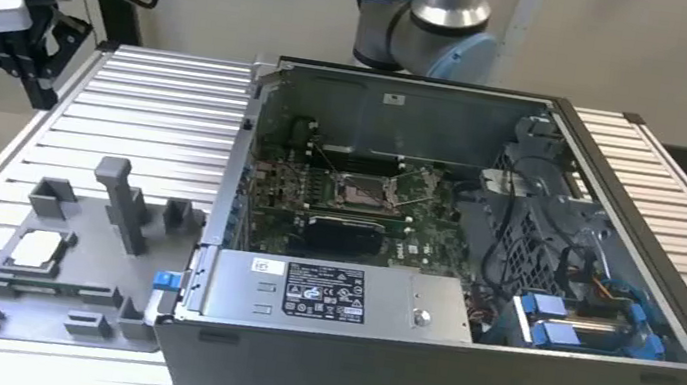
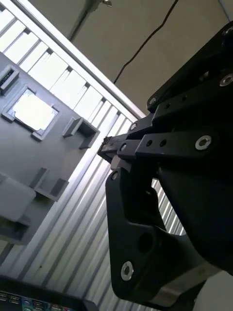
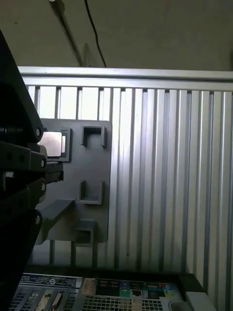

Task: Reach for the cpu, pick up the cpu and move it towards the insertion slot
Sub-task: 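Reach for the cpu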

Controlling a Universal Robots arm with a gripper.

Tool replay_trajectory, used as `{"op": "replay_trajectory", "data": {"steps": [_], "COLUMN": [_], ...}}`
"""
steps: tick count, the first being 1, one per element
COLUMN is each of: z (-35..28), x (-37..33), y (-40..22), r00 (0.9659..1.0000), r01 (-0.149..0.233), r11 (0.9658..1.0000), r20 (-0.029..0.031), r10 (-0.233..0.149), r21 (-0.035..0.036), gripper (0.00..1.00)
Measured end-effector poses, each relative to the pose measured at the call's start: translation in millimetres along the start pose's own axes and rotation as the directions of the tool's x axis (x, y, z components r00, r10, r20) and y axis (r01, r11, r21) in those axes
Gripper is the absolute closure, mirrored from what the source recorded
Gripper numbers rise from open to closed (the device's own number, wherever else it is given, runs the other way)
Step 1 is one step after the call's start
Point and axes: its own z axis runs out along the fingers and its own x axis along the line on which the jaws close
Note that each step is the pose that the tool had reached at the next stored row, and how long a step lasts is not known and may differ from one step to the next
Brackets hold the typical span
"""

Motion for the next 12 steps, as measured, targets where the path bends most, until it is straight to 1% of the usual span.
{"op": "replay_trajectory", "data": {"steps": [3,5,7,10,12], "z": [-0.1,0.1,0.4,0.9,1.0], "x": [0.3,1.1,3.5,7.9,9.3], "y": [-11.7,-16.8,-18.9,-19.2,-19.2], "r00": [1.0,1.0,1.0,1.0,1.0], "r01": [0.0,0.0,0.0,0.0,0.0], "r11": [1.0,1.0,1.0,1.0,1.0], "r20": [0.0,0.0,0.0001,0.0001,0.0001], "r10": [0.0,0.0,0.0,0.0,0.0], "r21": [0.0,0.0,0.0,0.0001,0.0], "gripper": [1.0,1.0,1.0,1.0,1.0]}}
